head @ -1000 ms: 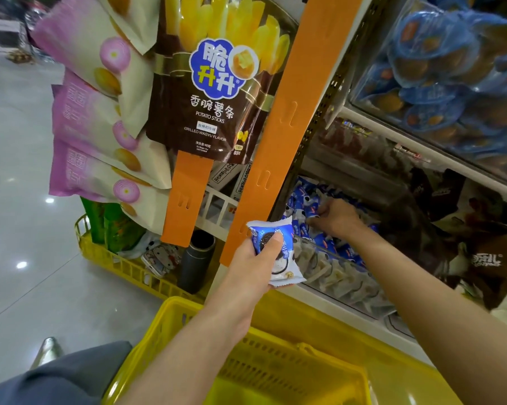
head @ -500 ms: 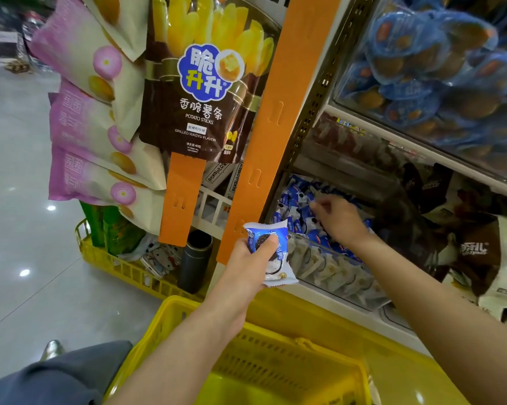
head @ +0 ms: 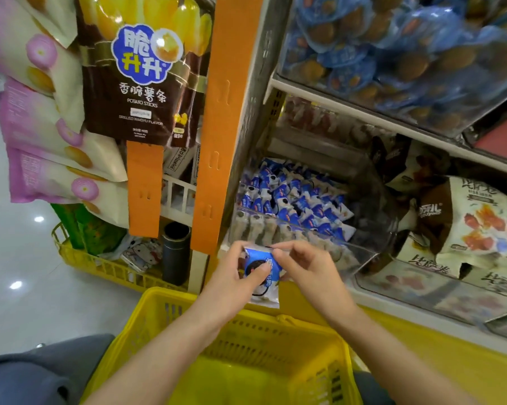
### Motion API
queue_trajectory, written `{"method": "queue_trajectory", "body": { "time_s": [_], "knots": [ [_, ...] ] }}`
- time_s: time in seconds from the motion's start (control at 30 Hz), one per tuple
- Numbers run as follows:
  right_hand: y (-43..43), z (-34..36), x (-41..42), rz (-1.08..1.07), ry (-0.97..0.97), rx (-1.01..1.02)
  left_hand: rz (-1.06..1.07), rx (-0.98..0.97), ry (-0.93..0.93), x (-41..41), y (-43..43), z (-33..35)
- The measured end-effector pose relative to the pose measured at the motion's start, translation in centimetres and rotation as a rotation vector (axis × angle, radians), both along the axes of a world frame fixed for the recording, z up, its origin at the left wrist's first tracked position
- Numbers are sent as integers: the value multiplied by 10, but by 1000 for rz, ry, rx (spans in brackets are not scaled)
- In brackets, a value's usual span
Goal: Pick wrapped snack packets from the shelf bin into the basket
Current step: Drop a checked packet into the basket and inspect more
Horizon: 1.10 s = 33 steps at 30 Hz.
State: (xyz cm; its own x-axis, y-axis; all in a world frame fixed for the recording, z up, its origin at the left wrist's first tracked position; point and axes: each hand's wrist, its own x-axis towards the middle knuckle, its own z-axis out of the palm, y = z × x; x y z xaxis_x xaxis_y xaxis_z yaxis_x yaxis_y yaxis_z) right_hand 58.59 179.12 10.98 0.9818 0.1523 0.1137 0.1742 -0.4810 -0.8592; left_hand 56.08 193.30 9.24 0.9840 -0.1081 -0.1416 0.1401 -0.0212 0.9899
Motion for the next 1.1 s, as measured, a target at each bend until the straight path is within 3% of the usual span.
{"method": "queue_trajectory", "body": {
  "time_s": [0.13,0.27,0.5,0.6,0.73,0.87,0.97,1.1],
  "knots": [
    [-7,-11,0,6,103,162,29,-39,11,-2,-7,-1],
    [-8,-17,0,25,97,120,100,-61,-12,0,-11,-3],
    [-11,-16,-9,87,-376,-387,147,-84,76,5,-17,-18],
    [-15,-15,-12,117,-429,-454,127,-115,135,5,-16,-21],
    [-17,-15,-9,-57,-226,-128,7,-70,150,4,-12,-24],
    [-22,-8,2,-267,77,219,85,-115,98,3,-11,-25],
    [-22,-8,2,-207,247,374,193,-123,52,5,-6,-25],
    [-20,-17,-3,-81,403,390,313,-155,-18,7,-2,-22]
  ]
}}
